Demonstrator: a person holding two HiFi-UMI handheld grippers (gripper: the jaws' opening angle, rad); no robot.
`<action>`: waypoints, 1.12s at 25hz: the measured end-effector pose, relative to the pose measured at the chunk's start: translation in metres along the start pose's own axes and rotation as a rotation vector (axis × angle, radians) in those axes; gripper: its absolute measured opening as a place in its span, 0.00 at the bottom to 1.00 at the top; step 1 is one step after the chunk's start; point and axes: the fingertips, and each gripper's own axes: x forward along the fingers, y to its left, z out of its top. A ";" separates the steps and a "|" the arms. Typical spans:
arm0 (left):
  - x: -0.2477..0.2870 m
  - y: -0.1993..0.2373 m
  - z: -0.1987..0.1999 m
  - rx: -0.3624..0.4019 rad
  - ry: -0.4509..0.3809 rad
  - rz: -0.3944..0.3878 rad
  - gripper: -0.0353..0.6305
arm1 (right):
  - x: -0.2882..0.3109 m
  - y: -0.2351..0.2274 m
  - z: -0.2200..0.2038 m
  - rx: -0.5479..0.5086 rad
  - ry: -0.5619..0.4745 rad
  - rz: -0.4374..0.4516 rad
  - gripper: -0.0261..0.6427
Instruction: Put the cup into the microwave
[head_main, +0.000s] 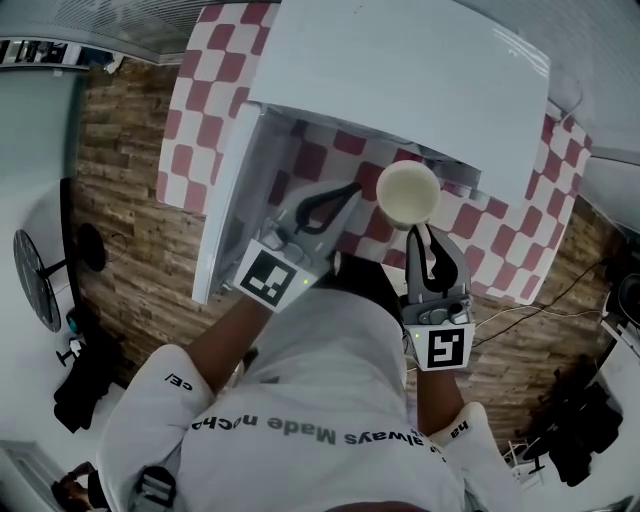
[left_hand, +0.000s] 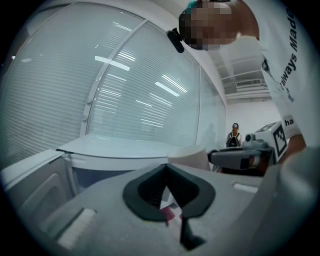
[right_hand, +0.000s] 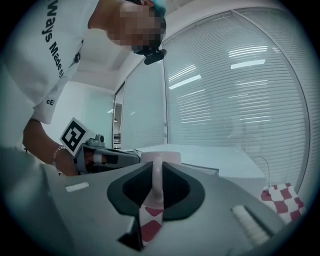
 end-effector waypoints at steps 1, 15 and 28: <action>0.001 0.003 -0.005 -0.001 0.001 0.007 0.06 | 0.003 -0.001 -0.006 0.001 0.004 -0.001 0.09; 0.014 0.042 -0.063 -0.035 0.004 0.056 0.06 | 0.048 -0.003 -0.076 -0.018 0.064 -0.011 0.09; 0.033 0.083 -0.090 -0.049 0.005 0.101 0.06 | 0.098 -0.020 -0.106 -0.012 0.062 -0.065 0.09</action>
